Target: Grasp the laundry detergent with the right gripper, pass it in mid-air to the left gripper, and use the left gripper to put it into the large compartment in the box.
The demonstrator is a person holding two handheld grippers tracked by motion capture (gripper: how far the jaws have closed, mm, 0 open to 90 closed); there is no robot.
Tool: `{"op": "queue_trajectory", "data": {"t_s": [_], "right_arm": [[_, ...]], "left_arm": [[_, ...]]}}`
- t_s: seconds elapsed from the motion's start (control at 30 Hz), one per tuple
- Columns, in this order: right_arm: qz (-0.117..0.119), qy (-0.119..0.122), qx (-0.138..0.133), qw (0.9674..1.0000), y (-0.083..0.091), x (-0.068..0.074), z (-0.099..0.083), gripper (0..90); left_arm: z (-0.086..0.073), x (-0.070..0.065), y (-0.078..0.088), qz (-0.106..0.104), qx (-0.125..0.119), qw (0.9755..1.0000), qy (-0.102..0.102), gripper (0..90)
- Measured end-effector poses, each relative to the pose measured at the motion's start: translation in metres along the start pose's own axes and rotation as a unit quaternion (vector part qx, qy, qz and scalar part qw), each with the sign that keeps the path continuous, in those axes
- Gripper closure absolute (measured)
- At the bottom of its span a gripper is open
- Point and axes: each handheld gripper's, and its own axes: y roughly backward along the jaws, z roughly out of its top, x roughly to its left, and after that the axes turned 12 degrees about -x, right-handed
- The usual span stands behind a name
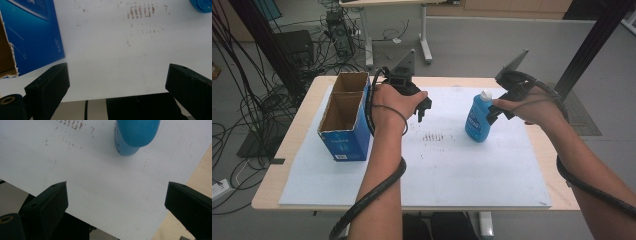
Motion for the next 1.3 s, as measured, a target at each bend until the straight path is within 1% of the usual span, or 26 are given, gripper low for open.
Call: {"op": "queue_trajectory", "data": {"t_s": [0.1,0.13,0.17,0.23,0.3,0.37,0.4,0.43,0.57,0.6,0.63,0.67,0.7,0.77,0.87,0.9,0.93,1.0,1.03,1.1,1.23,1.27,1.3], "right_arm": [[0.003,0.004,-0.006,1.0000,0.001,-0.006,-0.001,4.1],[0.005,0.008,-0.007,0.9999,0.002,-0.008,-0.002,4.1],[0.005,0.008,-0.007,0.9999,0.002,-0.008,-0.002,4.1],[0.006,0.015,-0.016,0.9997,0.002,-0.013,-0.004,4.1],[0.007,0.017,-0.019,0.9997,0.002,-0.014,-0.005,4.0],[0.008,0.028,-0.029,0.9991,0.000,-0.018,-0.008,4.0],[0.008,0.028,-0.029,0.9991,0.000,-0.018,-0.008,4.0],[0.009,0.034,-0.036,0.9987,-0.001,-0.019,-0.009,4.0],[0.011,0.041,-0.058,0.9974,-0.005,-0.025,-0.011,4.0],[0.008,0.045,-0.067,0.9967,-0.009,-0.027,-0.012,3.9],[0.008,0.045,-0.067,0.9967,-0.009,-0.027,-0.012,3.9],[0.003,0.055,-0.076,0.9956,-0.013,-0.029,-0.014,4.0],[0.003,0.055,-0.076,0.9956,-0.013,-0.029,-0.014,4.0],[0.003,0.059,-0.092,0.9940,-0.017,-0.029,-0.015,3.9],[0.005,0.064,-0.116,0.9912,-0.023,-0.030,-0.016,3.9],[0.006,0.070,-0.127,0.9895,-0.027,-0.031,-0.018,3.9],[0.006,0.070,-0.127,0.9895,-0.027,-0.031,-0.018,3.9],[0.006,0.080,-0.139,0.9871,-0.036,-0.030,-0.021,4.0],[0.006,0.080,-0.139,0.9871,-0.036,-0.030,-0.021,4.0],[0.002,0.085,-0.145,0.9858,-0.040,-0.030,-0.022,3.9],[-0.008,0.092,-0.174,0.9804,-0.051,-0.030,-0.027,3.5],[-0.008,0.092,-0.174,0.9804,-0.051,-0.030,-0.027,3.5],[-0.008,0.094,-0.179,0.9794,-0.053,-0.030,-0.027,3.4]], "left_arm": [[0.001,0.000,0.001,-0.001,-0.001,1.0000,-0.002,5.7],[0.001,-0.001,0.002,0.000,-0.001,1.0000,-0.003,5.7],[0.001,0.000,0.002,0.000,-0.002,1.0000,-0.002,5.7],[0.001,0.000,0.003,0.000,-0.003,1.0000,-0.002,5.7],[0.001,0.000,0.003,0.000,-0.005,1.0000,-0.001,5.7],[0.001,0.000,0.004,-0.002,-0.005,1.0000,-0.002,5.7],[0.001,0.000,0.004,-0.002,-0.005,1.0000,-0.002,5.7],[0.000,0.000,0.004,-0.003,-0.005,1.0000,-0.003,5.7],[0.001,-0.002,0.004,-0.004,-0.007,1.0000,-0.005,5.7],[0.001,-0.002,0.003,-0.005,-0.006,0.9999,-0.008,5.7],[0.001,-0.002,0.003,-0.005,-0.006,0.9999,-0.008,5.7],[0.001,-0.001,0.002,-0.007,-0.004,0.9999,-0.010,5.7],[0.001,-0.001,0.001,-0.006,-0.004,0.9999,-0.010,5.7],[0.001,0.000,0.000,-0.004,-0.004,0.9999,-0.010,5.7],[0.001,0.002,-0.002,-0.004,-0.001,0.9999,-0.013,5.7],[0.000,0.003,-0.002,-0.003,0.000,0.9999,-0.012,5.7],[0.000,0.003,-0.002,-0.003,0.000,0.9999,-0.012,5.7],[0.000,0.005,-0.002,-0.002,-0.002,0.9999,-0.013,5.7],[0.000,0.006,-0.002,-0.003,-0.002,0.9999,-0.013,5.7],[-0.001,0.006,-0.002,-0.003,-0.002,0.9999,-0.015,5.7],[-0.002,0.005,0.000,-0.011,-0.006,0.9997,-0.020,5.8],[-0.003,0.004,0.000,-0.011,-0.007,0.9997,-0.020,5.8],[-0.003,0.004,0.000,-0.010,-0.006,0.9997,-0.023,5.8]]}}
